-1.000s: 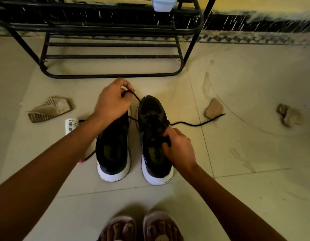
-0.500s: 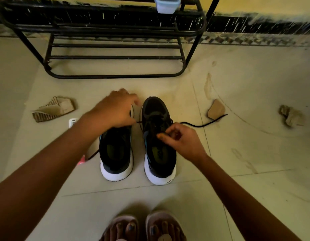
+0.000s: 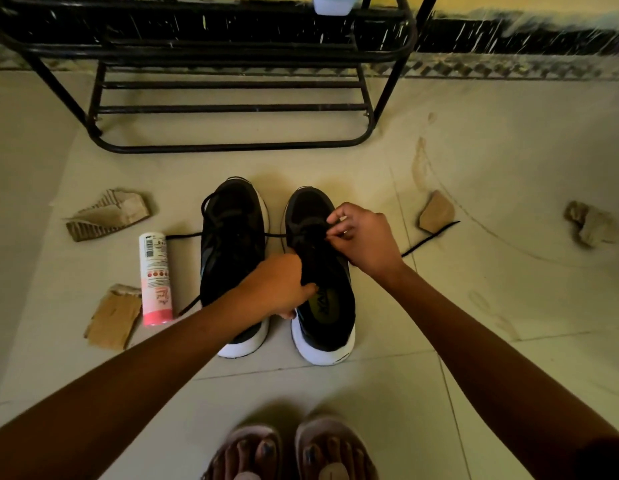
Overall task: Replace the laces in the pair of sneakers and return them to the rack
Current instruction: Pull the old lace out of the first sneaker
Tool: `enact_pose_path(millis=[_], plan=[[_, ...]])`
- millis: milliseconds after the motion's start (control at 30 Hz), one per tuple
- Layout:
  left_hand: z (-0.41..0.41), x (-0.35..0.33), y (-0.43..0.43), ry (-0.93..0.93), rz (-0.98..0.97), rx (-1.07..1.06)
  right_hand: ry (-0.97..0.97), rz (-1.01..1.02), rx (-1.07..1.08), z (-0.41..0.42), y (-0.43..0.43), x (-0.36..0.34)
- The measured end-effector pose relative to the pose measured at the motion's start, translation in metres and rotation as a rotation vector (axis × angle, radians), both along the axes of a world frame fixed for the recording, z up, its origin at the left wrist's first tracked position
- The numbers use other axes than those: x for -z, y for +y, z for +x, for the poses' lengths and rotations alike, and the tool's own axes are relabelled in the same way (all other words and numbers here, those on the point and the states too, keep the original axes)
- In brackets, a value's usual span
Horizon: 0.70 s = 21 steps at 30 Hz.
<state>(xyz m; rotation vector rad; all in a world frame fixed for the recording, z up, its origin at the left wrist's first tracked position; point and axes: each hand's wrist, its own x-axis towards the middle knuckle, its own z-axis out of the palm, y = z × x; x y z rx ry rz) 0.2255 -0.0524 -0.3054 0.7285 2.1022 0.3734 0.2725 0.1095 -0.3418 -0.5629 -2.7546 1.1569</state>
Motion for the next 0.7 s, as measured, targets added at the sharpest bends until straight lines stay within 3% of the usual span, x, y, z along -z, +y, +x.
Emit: enact_pose_path(millis=[200, 267, 400, 567, 700], plan=[[0.008, 0.006, 0.005, 0.023, 0.009, -0.102, -0.013, 0.15, -0.047, -0.006, -0.013, -0.005], [0.007, 0.011, 0.006, -0.051, -0.007, -0.168, -0.031, 0.129, -0.05, -0.007, -0.013, -0.007], [0.002, 0.018, 0.005, -0.152, -0.052, -0.19, 0.001, -0.218, 0.127, -0.008, -0.007, -0.008], [0.0, 0.018, 0.009, -0.169, -0.066, -0.235, -0.03, -0.57, 0.16, -0.01, 0.004, -0.013], [0.002, 0.013, 0.007, -0.164, -0.043, -0.269, -0.096, -0.339, -0.077, -0.009, 0.024, -0.018]])
